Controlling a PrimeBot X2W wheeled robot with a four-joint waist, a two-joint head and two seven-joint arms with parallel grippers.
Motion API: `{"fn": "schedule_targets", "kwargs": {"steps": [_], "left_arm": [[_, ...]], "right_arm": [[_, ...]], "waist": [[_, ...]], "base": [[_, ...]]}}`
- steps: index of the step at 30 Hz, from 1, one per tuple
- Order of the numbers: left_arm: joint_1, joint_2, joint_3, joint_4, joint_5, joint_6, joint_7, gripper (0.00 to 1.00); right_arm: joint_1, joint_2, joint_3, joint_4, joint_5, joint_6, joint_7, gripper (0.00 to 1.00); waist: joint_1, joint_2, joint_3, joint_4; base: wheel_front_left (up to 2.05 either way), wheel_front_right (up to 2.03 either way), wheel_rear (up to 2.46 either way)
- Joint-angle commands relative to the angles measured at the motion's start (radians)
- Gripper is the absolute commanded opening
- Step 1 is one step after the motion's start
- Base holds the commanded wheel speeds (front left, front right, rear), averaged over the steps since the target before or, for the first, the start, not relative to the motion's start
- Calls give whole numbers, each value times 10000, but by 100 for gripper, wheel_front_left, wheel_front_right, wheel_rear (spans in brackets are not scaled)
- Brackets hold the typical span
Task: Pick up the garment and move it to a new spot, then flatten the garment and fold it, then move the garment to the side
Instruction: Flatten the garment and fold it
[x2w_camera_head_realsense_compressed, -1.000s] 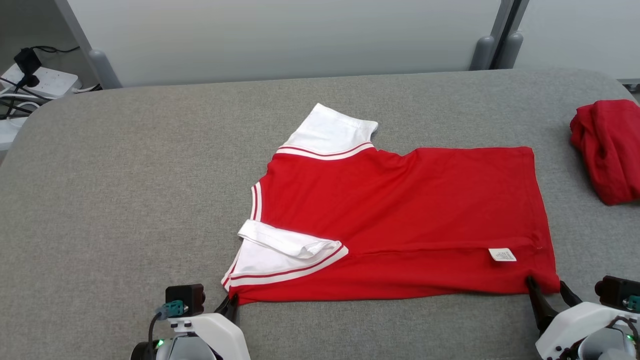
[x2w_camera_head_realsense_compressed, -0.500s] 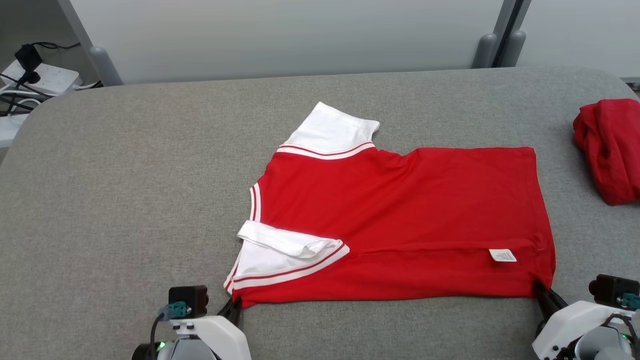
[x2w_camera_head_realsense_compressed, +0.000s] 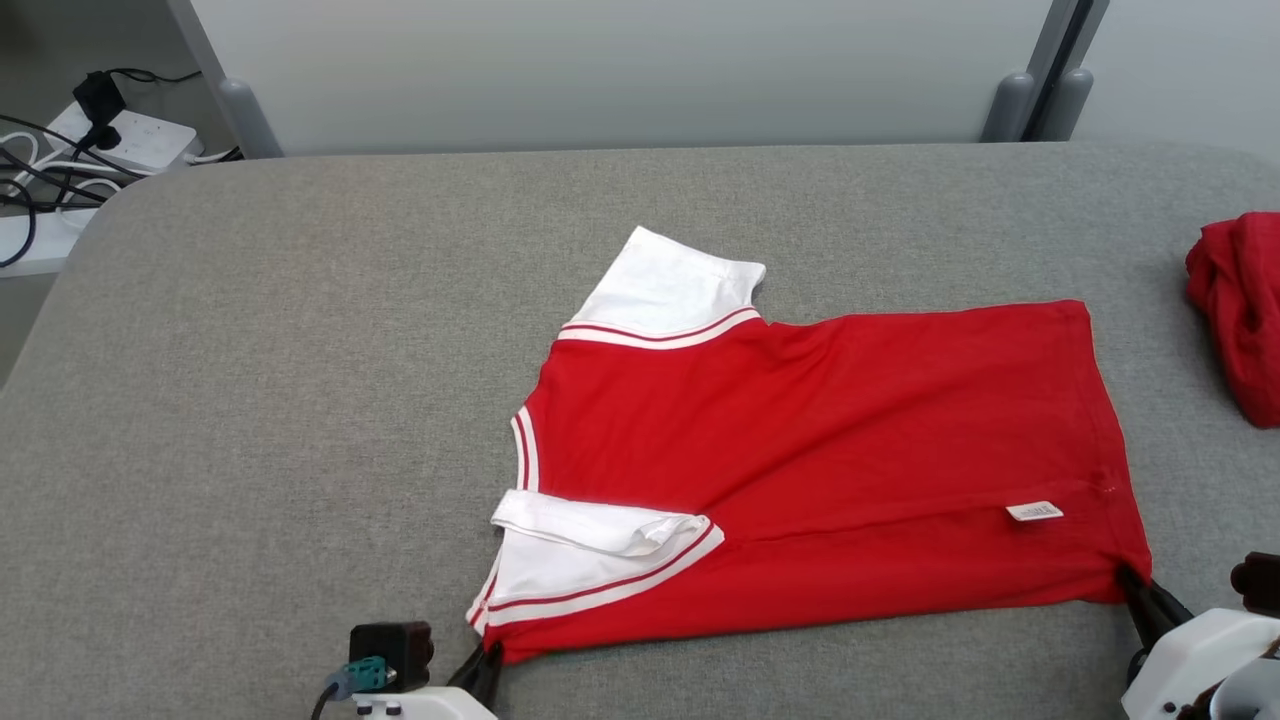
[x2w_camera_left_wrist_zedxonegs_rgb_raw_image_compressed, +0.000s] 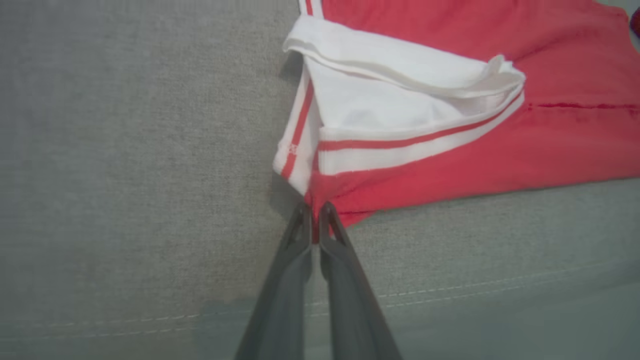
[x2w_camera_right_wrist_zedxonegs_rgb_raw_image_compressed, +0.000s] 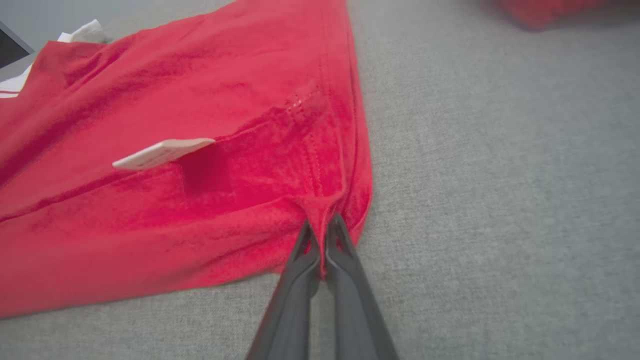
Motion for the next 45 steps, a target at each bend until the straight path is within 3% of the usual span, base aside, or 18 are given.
{"fn": "schedule_targets", "kwargs": {"steps": [1, 13, 23, 24, 25, 27, 28, 29, 34, 39, 45], "left_arm": [[-146, 301, 405, -381, 135, 190, -147, 0], [-43, 611, 285, -583, 357, 549, 80, 0], [38, 638, 210, -352, 287, 539, 144, 0], [38, 617, 181, -274, 268, 507, 163, 0], [26, 633, 126, -169, 313, 507, 186, 2], [5, 638, 80, 12, 374, 533, 164, 49], [6, 613, 87, 72, 357, 533, 139, 95], [9, 592, 100, 124, 347, 542, 99, 100], [9, 651, 155, 245, 438, 673, -105, 100], [15, 837, 455, 38, 512, 933, -491, 100], [-146, 917, 968, -404, 721, 1137, -1654, 100]], "right_arm": [[95, -374, 64, -73, 43, 14, -137, 0], [359, -296, 342, 35, 502, 14, 114, 0], [664, -369, 522, 152, 810, 14, 306, 0], [638, -365, 504, 257, 796, 14, 284, 32], [586, -369, 485, 390, 734, 14, 239, 100], [498, -316, 419, 597, 660, 14, 149, 100], [466, -293, 397, 664, 618, 14, 108, 100], [433, -284, 381, 706, 558, 14, 64, 100], [125, -366, 25, 696, -34, 14, -128, 100], [-101, -294, -1738, -439, -1587, 14, -144, 100], [481, 486, -3746, -2264, -3704, 14, -147, 100]], "waist": [[0, 0, 10, 22], [0, 0, -197, -147], [0, 0, -410, -206], [0, 0, -422, -217], [0, 0, -436, -227], [0, 0, -468, -246], [0, 0, -485, -251], [0, 0, -505, -255], [0, 0, -617, -307], [0, 0, -771, -415], [0, 0, -913, -468]], "base": [[0, 0, 0], [0, 0, 0], [0, 0, 0], [0, 0, 0], [0, 0, 0], [0, 0, 0], [0, 0, 0], [0, 0, 0], [0, 0, 0], [0, 0, 0], [0, 0, 0]]}}
